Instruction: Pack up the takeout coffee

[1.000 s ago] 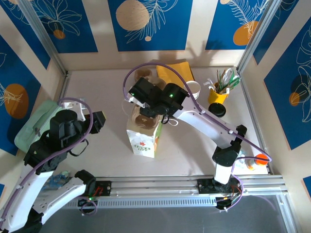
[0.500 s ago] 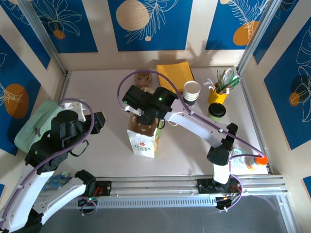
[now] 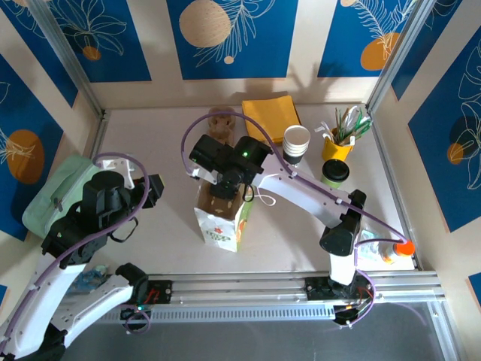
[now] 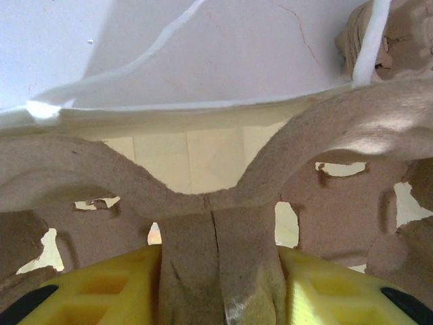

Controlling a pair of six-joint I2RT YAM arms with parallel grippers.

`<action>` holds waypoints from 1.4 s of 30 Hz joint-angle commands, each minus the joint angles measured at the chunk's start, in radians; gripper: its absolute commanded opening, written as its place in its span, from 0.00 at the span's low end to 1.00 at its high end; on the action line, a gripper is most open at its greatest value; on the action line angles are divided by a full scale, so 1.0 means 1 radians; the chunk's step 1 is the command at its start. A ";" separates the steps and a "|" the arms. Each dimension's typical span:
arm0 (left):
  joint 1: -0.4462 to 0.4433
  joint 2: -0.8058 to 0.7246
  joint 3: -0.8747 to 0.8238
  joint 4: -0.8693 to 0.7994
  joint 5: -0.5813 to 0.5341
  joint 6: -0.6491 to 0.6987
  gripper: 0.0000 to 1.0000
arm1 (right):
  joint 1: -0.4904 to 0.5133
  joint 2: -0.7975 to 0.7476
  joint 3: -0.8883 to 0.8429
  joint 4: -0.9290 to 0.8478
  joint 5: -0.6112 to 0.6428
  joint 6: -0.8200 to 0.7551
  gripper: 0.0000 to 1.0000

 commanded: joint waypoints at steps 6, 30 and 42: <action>-0.005 0.000 -0.026 0.003 -0.012 0.005 0.45 | -0.012 -0.015 -0.072 0.014 -0.082 0.065 0.43; -0.005 0.019 -0.049 0.036 0.043 0.010 0.45 | -0.058 -0.032 -0.211 0.099 -0.237 0.074 0.43; -0.006 0.120 -0.098 0.244 0.513 0.122 0.48 | -0.081 -0.059 -0.266 0.163 -0.263 0.072 0.43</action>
